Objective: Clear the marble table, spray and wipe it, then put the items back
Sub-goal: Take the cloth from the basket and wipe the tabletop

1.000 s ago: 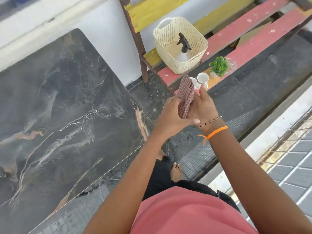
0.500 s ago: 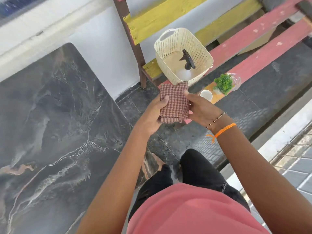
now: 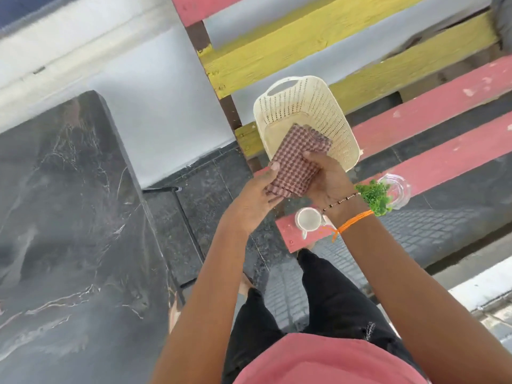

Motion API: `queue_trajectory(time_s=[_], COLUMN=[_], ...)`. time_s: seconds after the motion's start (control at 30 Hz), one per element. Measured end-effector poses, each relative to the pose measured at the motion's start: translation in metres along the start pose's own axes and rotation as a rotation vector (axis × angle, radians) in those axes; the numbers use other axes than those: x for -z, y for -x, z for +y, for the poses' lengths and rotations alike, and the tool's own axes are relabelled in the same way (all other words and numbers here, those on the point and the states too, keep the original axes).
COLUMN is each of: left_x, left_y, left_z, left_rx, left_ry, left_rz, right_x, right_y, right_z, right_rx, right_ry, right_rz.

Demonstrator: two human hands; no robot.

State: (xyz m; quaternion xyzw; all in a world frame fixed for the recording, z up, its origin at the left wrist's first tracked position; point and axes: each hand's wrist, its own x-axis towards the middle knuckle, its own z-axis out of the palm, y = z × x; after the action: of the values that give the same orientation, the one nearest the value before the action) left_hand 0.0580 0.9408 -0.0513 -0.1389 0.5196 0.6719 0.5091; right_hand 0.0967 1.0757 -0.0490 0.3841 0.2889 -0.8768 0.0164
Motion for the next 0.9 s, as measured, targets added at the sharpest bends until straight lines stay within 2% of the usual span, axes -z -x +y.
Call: queue_trajectory(time_s=[0.1,0.23,0.4,0.53,0.63,0.73,0.83,0.9], left_x=[-0.025,-0.048,-0.050,-0.035,-0.028,-0.022,-0.016,-0.010], left_y=[-0.037,-0.082,-0.140,-0.177,-0.197,-0.214,-0.223,-0.220], left_z=[0.018,0.039,0.061,0.064,0.059,0.049,0.042,0.039], left_rx=[-0.055,-0.041,-0.026,0.055,0.010,0.003,0.087,0.134], left_ry=[0.032,0.113,0.219,0.113,0.197,0.173,0.190,0.288], left_rz=[0.023,0.225,0.454,0.504,0.508,0.536,0.544,0.515], right_x=[0.008,0.026,0.030,0.032,0.039,0.051,0.059,0.056], right_y=[-0.028,-0.072,-0.136,-0.182,-0.207,-0.224,-0.230,-0.231], right_z=[-0.040,-0.086,-0.107,-0.103,-0.095,-0.083,-0.077,-0.078], right_rx=[0.067,-0.009,-0.109,-0.100,-0.081,-0.088,-0.095,-0.081], right_ry=[0.151,0.455,0.591,0.676,0.783,0.850,0.779,0.700], right_rz=[0.075,0.194,0.258,0.261,0.232,0.235,0.225,0.187])
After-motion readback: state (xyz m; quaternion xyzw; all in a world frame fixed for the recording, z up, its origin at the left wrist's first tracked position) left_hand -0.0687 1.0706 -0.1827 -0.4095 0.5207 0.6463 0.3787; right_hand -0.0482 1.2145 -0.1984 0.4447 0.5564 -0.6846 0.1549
